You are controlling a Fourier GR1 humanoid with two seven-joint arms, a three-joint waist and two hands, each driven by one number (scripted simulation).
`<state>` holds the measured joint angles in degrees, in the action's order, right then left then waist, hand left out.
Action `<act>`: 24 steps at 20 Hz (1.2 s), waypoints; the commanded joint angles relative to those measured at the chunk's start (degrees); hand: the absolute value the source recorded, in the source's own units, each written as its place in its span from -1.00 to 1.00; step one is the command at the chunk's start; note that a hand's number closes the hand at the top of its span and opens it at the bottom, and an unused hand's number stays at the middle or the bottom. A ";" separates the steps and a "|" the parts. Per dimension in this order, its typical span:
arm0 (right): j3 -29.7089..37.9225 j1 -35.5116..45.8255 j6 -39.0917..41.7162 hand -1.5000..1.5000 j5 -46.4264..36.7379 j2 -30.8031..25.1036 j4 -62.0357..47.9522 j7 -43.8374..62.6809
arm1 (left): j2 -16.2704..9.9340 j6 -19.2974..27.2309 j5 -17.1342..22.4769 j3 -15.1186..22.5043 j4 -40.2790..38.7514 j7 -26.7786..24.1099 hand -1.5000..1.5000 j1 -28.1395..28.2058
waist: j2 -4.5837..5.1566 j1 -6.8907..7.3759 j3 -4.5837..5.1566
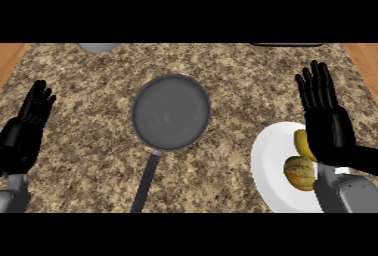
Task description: Pick the squash from the plate and place it in the pan
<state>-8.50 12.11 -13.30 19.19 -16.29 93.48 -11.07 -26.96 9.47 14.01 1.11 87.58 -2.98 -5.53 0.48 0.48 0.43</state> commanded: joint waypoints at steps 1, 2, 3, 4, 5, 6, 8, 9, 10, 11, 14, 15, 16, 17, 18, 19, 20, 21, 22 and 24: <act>5.49 -0.97 1.60 -1.00 6.70 2.40 -1.48 -0.76 | 1.49 0.94 -3.02 2.07 0.05 0.16 0.00 2.61 | -0.45 -0.42 -0.48; 9.10 -3.46 2.45 -1.00 12.66 5.09 -2.77 -3.18 | 0.34 0.88 -2.91 1.97 -1.44 1.68 0.00 1.38 | -0.21 -1.14 -0.64; 13.56 -5.34 2.98 -1.00 18.37 5.88 -2.52 -2.22 | -1.08 0.61 -3.33 1.77 -0.86 2.04 0.00 3.42 | -0.29 -1.74 -0.87; 15.59 -6.97 2.22 -1.00 21.98 8.86 -3.24 -2.43 | -1.33 0.88 -4.17 2.37 -1.71 2.84 0.00 4.35 | -0.17 -2.49 -1.06; 18.52 -7.71 2.59 -1.00 26.90 10.47 -3.05 -1.13 | -2.10 0.98 -5.19 2.83 -1.88 3.38 0.00 5.12 | -0.29 -3.56 -1.32; 21.43 -7.31 2.41 -1.00 31.20 12.11 -3.98 -0.11 | -1.88 1.22 -6.35 3.58 -3.39 2.55 0.00 6.61 | 0.07 -3.91 -1.40; 18.95 -17.73 -4.41 -1.00 23.38 7.12 -14.97 8.63 | -1.34 0.40 -5.69 4.70 -2.33 3.58 0.00 7.78 | 0.99 -3.34 -0.93; 21.83 -18.65 -6.15 -1.00 28.18 11.10 -15.75 9.04 | -0.25 1.43 -5.88 4.83 -3.11 3.65 0.00 7.40 | 1.00 -5.13 -1.07; 22.46 -20.54 -4.32 -1.00 30.64 11.61 -16.94 10.69 | -0.99 1.50 -7.01 5.43 -2.96 4.23 0.00 7.73 | 0.37 -4.48 -0.99; 23.96 -22.53 -0.97 -1.00 33.03 9.44 -17.66 13.12 | 0.02 1.86 -7.24 6.67 -1.95 5.27 0.00 8.47 | -0.18 -3.83 -0.87; 22.30 -30.35 10.80 -1.00 31.26 2.90 -19.72 14.98 | -0.92 0.61 -7.38 7.58 1.49 8.27 0.00 8.45 | -0.61 -1.57 -0.60; 21.29 -31.02 13.75 -1.00 28.83 0.44 -20.73 14.10 | 2.39 3.96 -10.75 10.41 0.40 7.02 0.00 8.59 | -0.49 -1.59 -0.57; 19.45 -32.22 15.63 -1.00 25.19 -1.35 -21.62 12.54 | 1.00 2.62 -9.12 8.96 0.97 8.68 0.00 7.62 | -0.47 -1.32 -0.58; 18.57 -30.64 17.22 -1.00 23.47 -3.66 -22.39 12.64 | 1.73 3.31 -9.88 10.21 2.41 10.07 0.00 7.51 | -0.45 -0.76 -0.60; 19.98 -33.96 21.35 -1.00 24.23 -4.87 -21.72 10.89 | 0.54 2.50 -10.00 9.45 2.04 8.36 0.00 9.03 | -0.59 -1.06 -0.55; 22.17 -29.12 22.54 -1.00 25.20 -7.96 -26.28 12.15 | 1.56 2.88 -10.00 10.18 3.18 8.97 0.00 9.73 | -0.46 -0.10 -0.59; 21.08 -31.14 26.33 -1.00 24.74 -7.97 -25.27 11.06 | 2.87 4.14 -11.50 10.86 1.75 7.95 0.00 9.42 | -0.48 -0.62 -0.53; 20.87 -29.57 28.18 -1.00 24.10 -9.72 -25.84 11.34 | 3.34 3.92 -12.34 11.66 0.99 5.65 0.00 10.75 | -0.46 -0.36 -0.50; 22.16 -26.77 32.31 -1.00 24.81 -12.28 -30.35 11.16 | 1.56 2.83 -11.10 10.47 3.26 9.86 0.00 8.81 | -0.44 -0.01 -0.61; 22.97 -25.81 36.10 -1.00 25.30 -15.67 -29.64 12.47 | 0.92 0.74 -9.83 10.07 4.47 8.82 0.00 11.28 | -0.51 0.02 -0.52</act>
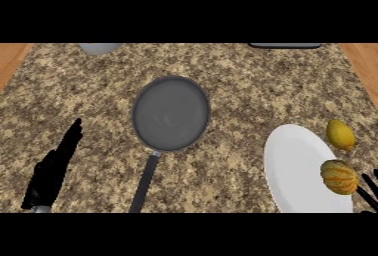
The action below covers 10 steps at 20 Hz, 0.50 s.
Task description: Pick the squash from the plate and place it in the pan
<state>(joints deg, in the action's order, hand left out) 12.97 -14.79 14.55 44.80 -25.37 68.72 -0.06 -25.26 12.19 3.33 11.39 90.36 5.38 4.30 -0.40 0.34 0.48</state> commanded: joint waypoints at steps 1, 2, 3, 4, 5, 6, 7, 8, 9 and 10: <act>0.52 0.13 11.01 -1.00 -0.69 -4.96 -3.85 -0.10 | 2.41 1.20 -2.09 1.00 -0.49 0.81 0.00 -1.08 | 0.38 -0.45 -0.52; 0.47 0.55 13.39 -1.00 -1.18 -5.50 -5.76 -0.43 | 0.58 -0.51 -0.88 -0.65 0.40 0.99 0.00 0.19 | 0.37 -0.24 -0.52; -1.04 1.73 12.99 -1.00 -2.14 -5.21 -3.30 0.33 | 1.04 -1.05 -1.25 -0.82 -2.19 0.70 0.00 -3.15 | 0.42 -0.48 -0.49; 0.93 3.13 17.82 -1.00 -1.04 -8.13 -8.01 0.07 | 0.21 -1.82 -0.33 -1.56 -0.55 0.88 0.00 -1.20 | 0.40 -0.16 -0.53; 1.45 7.26 16.80 -1.00 -0.11 -10.16 -9.15 3.23 | 0.77 -1.27 -1.27 0.45 2.84 3.64 0.00 -0.09 | 0.39 0.27 -0.55; 2.12 7.95 18.10 -1.00 0.44 -11.38 -9.18 3.90 | 1.24 0.21 -3.03 1.04 4.39 3.58 0.00 0.86 | 0.36 0.23 -0.54; 0.07 8.80 16.22 -1.00 -0.48 -10.08 -6.16 6.00 | 2.90 -0.22 -2.94 0.24 -1.21 0.45 0.00 -1.36 | 0.43 -0.16 -0.47; -0.45 8.32 14.06 -1.00 -2.03 -8.36 -4.32 6.21 | 3.58 -0.04 -3.80 -0.47 -1.84 0.94 0.00 -2.20 | 0.40 -0.33 -0.46; 0.17 12.16 15.80 -1.00 -2.40 -10.34 -9.49 7.06 | 2.22 -2.40 -2.19 -1.11 -0.70 1.41 0.00 -1.12 | 0.43 -0.01 -0.49; 1.45 10.11 17.90 -1.00 -1.13 -12.28 -8.82 8.43 | 0.47 -3.90 -0.45 -3.58 1.41 4.57 0.00 -3.30 | 0.39 -0.22 -0.49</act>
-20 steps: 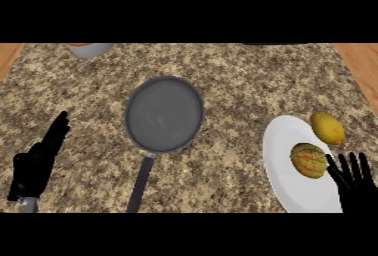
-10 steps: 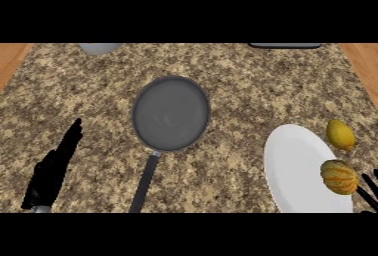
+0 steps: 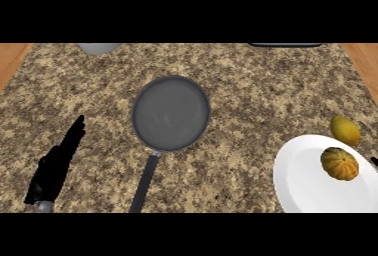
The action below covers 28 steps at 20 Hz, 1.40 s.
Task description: Pick the squash from the plate and place it in the pan
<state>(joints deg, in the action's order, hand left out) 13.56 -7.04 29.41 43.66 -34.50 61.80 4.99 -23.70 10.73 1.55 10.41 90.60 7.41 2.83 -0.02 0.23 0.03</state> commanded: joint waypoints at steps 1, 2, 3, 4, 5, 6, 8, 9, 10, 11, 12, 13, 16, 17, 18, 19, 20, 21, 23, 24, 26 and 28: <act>-1.05 3.41 1.54 -1.00 -0.19 -0.96 -0.39 5.69 | 1.95 0.39 -1.85 -0.25 0.29 -1.50 0.00 1.84 | 0.01 -0.01 -0.02; -0.80 7.61 3.98 -1.00 0.17 -2.94 -5.48 7.08 | 1.50 -1.03 -1.11 -1.07 -2.12 -1.17 0.00 -1.33 | 0.11 0.13 -0.05; -0.78 7.54 3.22 -1.00 0.42 -2.95 -3.60 8.84 | 2.36 0.03 -3.11 0.28 -0.31 -0.76 0.00 0.35 | 0.04 0.05 -0.03; -2.30 4.15 3.48 -1.00 -2.22 -0.27 -0.34 6.46 | 2.31 -1.20 -2.20 -1.07 -1.26 -1.50 0.00 0.58 | 0.00 -0.19 -0.02; -1.41 6.68 5.77 -1.00 0.07 -2.91 -2.26 9.50 | 3.43 1.30 -4.37 0.78 2.30 0.67 0.00 1.24 | -0.01 0.01 -0.04; -3.30 7.82 2.84 -1.00 -1.76 -1.01 0.95 9.68 | 2.28 -0.55 -2.25 -0.78 2.50 0.93 0.00 2.30 | -0.03 0.11 -0.02; -2.33 5.95 4.82 -1.00 -2.09 -1.94 2.11 10.86 | 2.91 -1.88 -2.48 -3.29 -3.03 -1.18 0.00 -1.95 | 0.01 -0.32 -0.01; -2.41 8.94 6.32 -1.00 -3.21 -2.93 -1.36 10.01 | 0.97 -3.05 -1.22 -2.66 4.12 -1.99 0.00 5.75 | -0.02 0.35 -0.04; -3.51 9.21 7.20 -1.00 -2.48 -4.46 0.49 13.43 | 2.13 -2.37 -2.02 -2.47 0.91 1.44 0.00 -0.12 | 0.02 -0.03 -0.03; -4.65 11.62 6.24 -1.00 -4.12 -4.69 0.13 14.29 | 2.89 -1.36 -3.33 -1.25 1.69 -0.61 0.00 2.35 | 0.04 0.34 -0.03; -5.01 10.12 8.32 -1.00 -4.45 -4.63 0.89 14.26 | 3.25 -1.39 -3.61 -2.13 -1.40 -1.10 0.00 1.04 | 0.04 -0.06 -0.02; -4.80 9.11 11.20 -1.00 -4.72 -5.68 0.91 13.71 | 3.91 -1.16 -4.17 -1.14 0.10 -1.52 0.00 2.57 | 0.01 -0.07 -0.03; -5.90 10.20 9.64 -1.00 -2.85 -4.77 4.71 20.02 | 5.02 -1.28 -4.89 -2.78 -3.88 -3.13 0.00 -0.07 | 0.00 -0.30 0.01; -7.56 12.64 6.41 -1.00 -3.74 -3.75 5.91 22.29 | 2.72 -3.25 -3.50 -3.33 0.42 -1.37 0.00 1.99 | -0.04 0.07 0.01; -6.64 10.65 9.51 -1.00 -4.53 -4.20 6.00 20.98 | 4.02 -3.03 -4.11 -3.18 0.27 -1.42 0.00 2.11 | -0.03 -0.15 -0.01; -6.48 13.76 9.49 -1.00 -5.63 -3.93 3.48 21.43 | 4.83 -3.40 -4.47 -3.83 -3.32 -1.07 0.00 -1.67 | 0.04 -0.15 -0.02; -5.98 13.51 9.89 -1.00 -7.44 -2.79 1.79 20.36 | 3.67 -4.17 -4.07 -4.90 2.39 1.77 0.00 0.49 | 0.01 -0.01 -0.04; -4.51 8.78 12.33 -1.00 -4.86 -4.05 6.25 21.40 | 5.79 -2.59 -6.34 -3.66 -0.48 -0.83 0.00 2.23 | -0.04 -0.30 -0.02; -4.93 9.42 8.53 -1.00 -5.34 -0.73 9.64 23.35 | 6.54 -4.38 -5.88 -5.38 -3.79 -2.60 0.00 -0.80 | -0.02 -0.39 -0.01; -4.32 8.23 9.27 -1.00 -4.20 -1.28 10.97 24.49 | 6.02 -3.90 -6.78 -3.91 4.51 1.15 0.00 4.34 | -0.08 -0.24 -0.02; -5.12 11.26 9.17 -1.00 -6.96 -0.08 9.01 25.45 | 6.51 -4.61 -7.67 -5.56 -1.18 -0.68 0.00 0.86 | 0.01 -0.21 -0.02; -7.18 12.23 7.02 -1.00 -8.00 0.45 11.32 28.30 | 6.49 -4.02 -7.53 -5.71 1.86 3.31 0.00 0.07 | -0.01 -0.13 -0.02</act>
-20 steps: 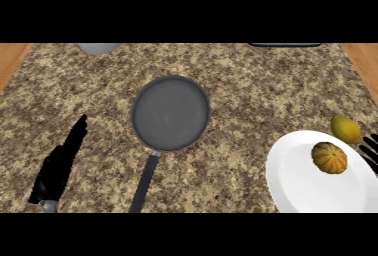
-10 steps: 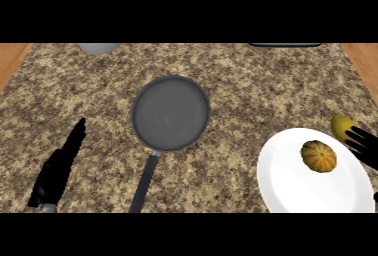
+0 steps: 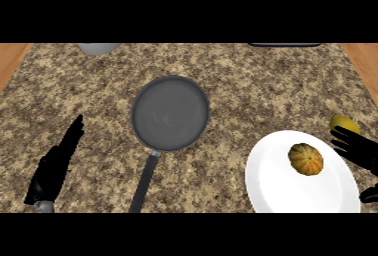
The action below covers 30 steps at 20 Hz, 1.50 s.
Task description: Pick the squash from the plate and place it in the pan
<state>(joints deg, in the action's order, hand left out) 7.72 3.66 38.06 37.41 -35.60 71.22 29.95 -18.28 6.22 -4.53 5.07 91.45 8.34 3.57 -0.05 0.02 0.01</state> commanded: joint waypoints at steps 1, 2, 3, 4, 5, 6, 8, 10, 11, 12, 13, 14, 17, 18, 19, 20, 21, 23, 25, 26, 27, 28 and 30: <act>-0.95 2.32 -1.05 -1.00 0.15 0.75 1.71 6.20 | 1.88 0.23 -1.92 0.80 2.74 1.40 0.00 1.41 | 0.00 0.15 0.00; -1.80 2.75 -1.49 -1.00 -4.61 2.87 -0.40 3.16 | 1.64 -0.73 -1.22 -0.96 -0.71 -2.77 0.00 1.25 | 0.05 0.19 -0.01; 0.31 1.00 -0.21 -1.00 1.84 -0.40 4.02 9.39 | 2.09 -0.42 -2.04 -0.47 1.37 0.67 0.00 0.50 | -0.01 -0.04 0.00; -0.27 0.36 1.81 -1.00 -2.79 2.09 0.76 4.75 | 1.42 -2.71 -0.52 -1.68 1.48 -0.55 0.00 1.93 | 0.02 0.08 -0.01; -0.73 -4.29 -0.09 -1.00 -4.94 4.02 5.14 2.88 | 2.42 -1.43 -1.83 -1.04 1.35 -0.79 0.00 2.41 | -0.02 -0.12 -0.01; -0.29 0.10 -0.16 -1.00 -6.63 4.73 1.23 3.31 | 2.56 -1.86 -2.78 -1.01 3.59 3.13 0.00 1.03 | 0.02 0.07 -0.02; -0.64 2.19 1.34 -1.00 -8.68 4.91 -2.36 3.05 | 2.74 -2.35 -2.81 -2.31 -0.20 0.47 0.00 -1.14 | 0.06 0.12 -0.02; 0.22 2.40 3.11 -1.00 -8.15 5.67 -3.46 3.19 | 4.00 -1.91 -4.72 -1.86 -0.99 -1.29 0.00 0.43 | 0.06 0.10 -0.02; -0.53 0.87 1.26 -1.00 -6.72 6.75 1.76 5.88 | 3.65 -3.68 -3.06 -1.99 2.54 -1.41 0.00 3.78 | 0.01 0.09 -0.01; 0.27 -0.18 3.79 -1.00 -8.94 6.22 -0.24 3.65 | 3.25 -4.46 -2.95 -3.44 1.26 0.99 0.00 -0.33 | 0.03 -0.01 -0.02; -1.19 2.41 -0.32 -1.00 -7.88 7.33 2.59 8.06 | 5.21 -2.08 -4.81 -1.20 3.75 2.83 0.00 0.69 | 0.01 0.07 -0.01; -1.69 3.56 -1.52 -1.00 -9.77 9.03 1.89 7.16 | 3.00 -4.39 -3.03 -3.81 4.05 1.06 0.00 2.45 | 0.02 0.19 -0.01; -0.78 2.97 0.94 -1.00 -12.66 10.20 -1.23 4.54 | 5.18 -4.13 -4.57 -4.44 -2.58 -3.11 0.00 0.10 | 0.06 0.10 -0.01; -1.09 2.18 0.42 -1.00 -12.40 11.08 0.26 5.83 | 5.49 -4.06 -5.31 -3.86 0.44 -0.07 0.00 0.44 | 0.03 0.08 -0.02; -1.55 -1.41 -0.36 -1.00 -11.85 11.55 4.70 6.63 | 4.59 -5.27 -3.36 -4.50 6.33 3.91 0.00 2.00 | -0.02 0.03 -0.02; -1.57 2.35 -1.50 -1.00 -9.69 11.84 5.01 10.84 | 4.97 -5.28 -4.73 -4.51 2.23 0.64 0.00 1.16 | 0.01 0.06 0.00; -0.50 1.19 1.96 -1.00 -14.82 11.20 -0.58 3.51 | 8.04 -3.04 -6.71 -2.21 0.39 -0.63 0.00 1.10 | 0.05 0.06 -0.02; -2.07 -1.56 -1.12 -1.00 -15.05 13.76 6.38 6.39 | 6.11 -5.33 -5.42 -4.59 1.92 2.65 0.00 -1.19 | 0.02 -0.05 -0.01; -0.54 4.00 -2.14 -1.00 -13.80 13.46 2.04 8.47 | 5.11 -6.73 -4.37 -6.71 -2.06 -2.83 0.00 0.05 | 0.06 0.13 -0.01; -2.06 -0.34 -1.84 -1.00 -15.83 15.52 4.33 5.55 | 5.00 -6.23 -5.17 -6.85 -3.51 -1.90 0.00 -2.30 | 0.05 -0.08 -0.01; -0.85 1.02 -1.20 -1.00 -15.72 14.64 1.14 5.54 | 6.04 -6.44 -4.86 -4.99 4.61 3.38 0.00 0.78 | 0.02 0.18 -0.03; -1.18 1.15 1.21 -1.00 -18.10 14.14 -1.62 2.28 | 5.85 -6.43 -5.60 -5.01 2.63 0.85 0.00 1.78 | 0.06 0.25 -0.04; -2.43 2.51 -3.86 -1.00 -16.56 17.98 2.90 6.04 | 7.49 -4.06 -7.64 -4.10 1.54 2.24 0.00 -1.08 | 0.05 0.09 -0.02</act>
<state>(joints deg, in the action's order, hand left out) 7.22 4.58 37.35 22.06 -22.43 74.98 35.97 -12.16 0.66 -10.17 0.06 93.12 9.23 3.97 -0.55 -0.24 0.88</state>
